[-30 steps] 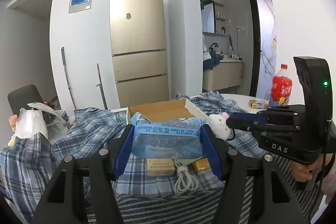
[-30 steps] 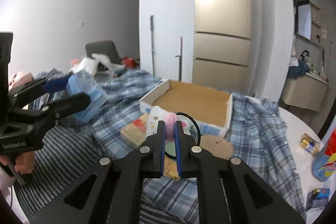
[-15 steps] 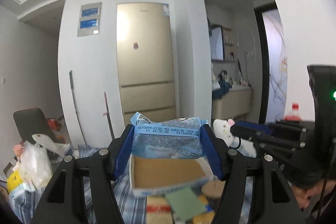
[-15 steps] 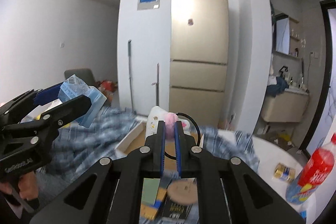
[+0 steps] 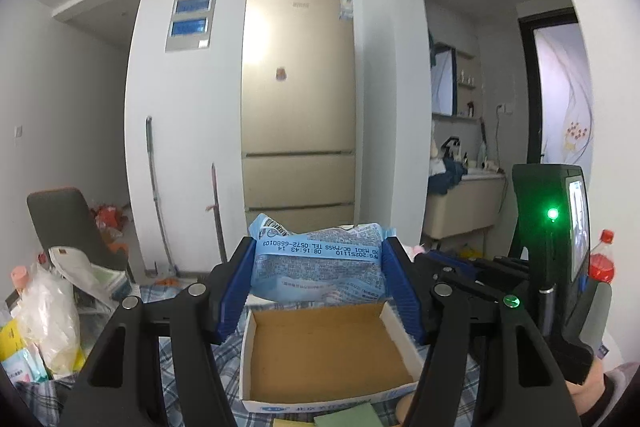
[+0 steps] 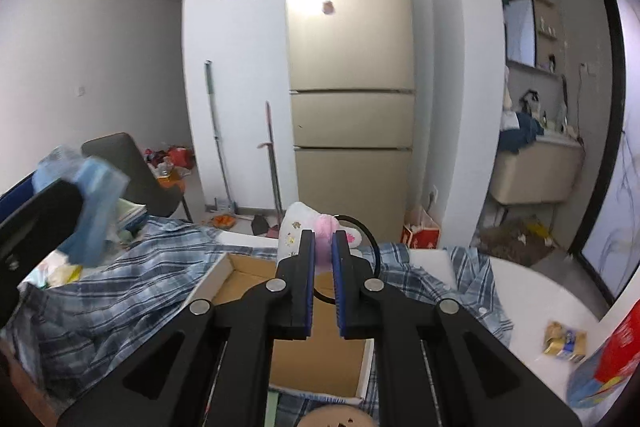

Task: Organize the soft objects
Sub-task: 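Lift the blue packet with the left gripper while the right gripper carries the bunny over the box, then open the left gripper over the box while the right gripper releases the bunny inside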

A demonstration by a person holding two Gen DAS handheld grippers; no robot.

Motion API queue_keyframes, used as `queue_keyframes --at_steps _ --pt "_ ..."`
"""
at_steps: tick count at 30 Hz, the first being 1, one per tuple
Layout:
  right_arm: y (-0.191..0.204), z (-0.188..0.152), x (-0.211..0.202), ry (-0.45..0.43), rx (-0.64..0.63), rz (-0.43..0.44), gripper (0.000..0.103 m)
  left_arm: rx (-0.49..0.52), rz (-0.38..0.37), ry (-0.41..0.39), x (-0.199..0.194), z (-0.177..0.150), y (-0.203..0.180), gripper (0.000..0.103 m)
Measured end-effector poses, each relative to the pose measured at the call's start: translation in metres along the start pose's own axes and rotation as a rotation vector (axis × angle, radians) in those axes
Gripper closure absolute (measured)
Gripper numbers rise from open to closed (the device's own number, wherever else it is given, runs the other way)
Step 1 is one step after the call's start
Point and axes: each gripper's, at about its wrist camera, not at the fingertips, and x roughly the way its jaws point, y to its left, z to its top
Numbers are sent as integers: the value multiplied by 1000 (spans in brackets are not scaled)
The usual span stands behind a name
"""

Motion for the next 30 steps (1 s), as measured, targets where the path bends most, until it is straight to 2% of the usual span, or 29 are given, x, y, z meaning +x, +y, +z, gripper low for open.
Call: queue_keyframes --at_steps 5,10,13,16,21,24,26,27,28,29,30 --pt "-10 -25 28 75 22 13 95 -2 10 75 32 -18 10 37" --pt "-8 -44 54 180 14 35 95 45 -14 213 69 -41 15 37" --pt "-6 -54 69 265 7 65 95 9 -21 281 86 -59 22 37" --pt "-9 -64 80 320 28 85 95 22 -8 331 101 -75 25 37" --pt "-7 -73 85 354 14 82 95 -19 5 400 118 -97 36 37" --pt "-4 -74 86 363 3 79 95 -3 21 418 125 -105 37 37" --pt "-4 -75 88 369 -3 76 93 -3 28 435 126 -110 39 29" --pt "-4 -75 88 372 1 72 88 -6 35 438 126 -111 41 24" --pt "-5 -75 88 373 7 70 74 -11 44 438 126 -111 41 17" --pt "-7 -75 89 374 14 71 61 -16 49 433 126 -111 43 16" --pt "-9 -75 87 363 26 71 41 -20 49 431 125 -110 44 16"
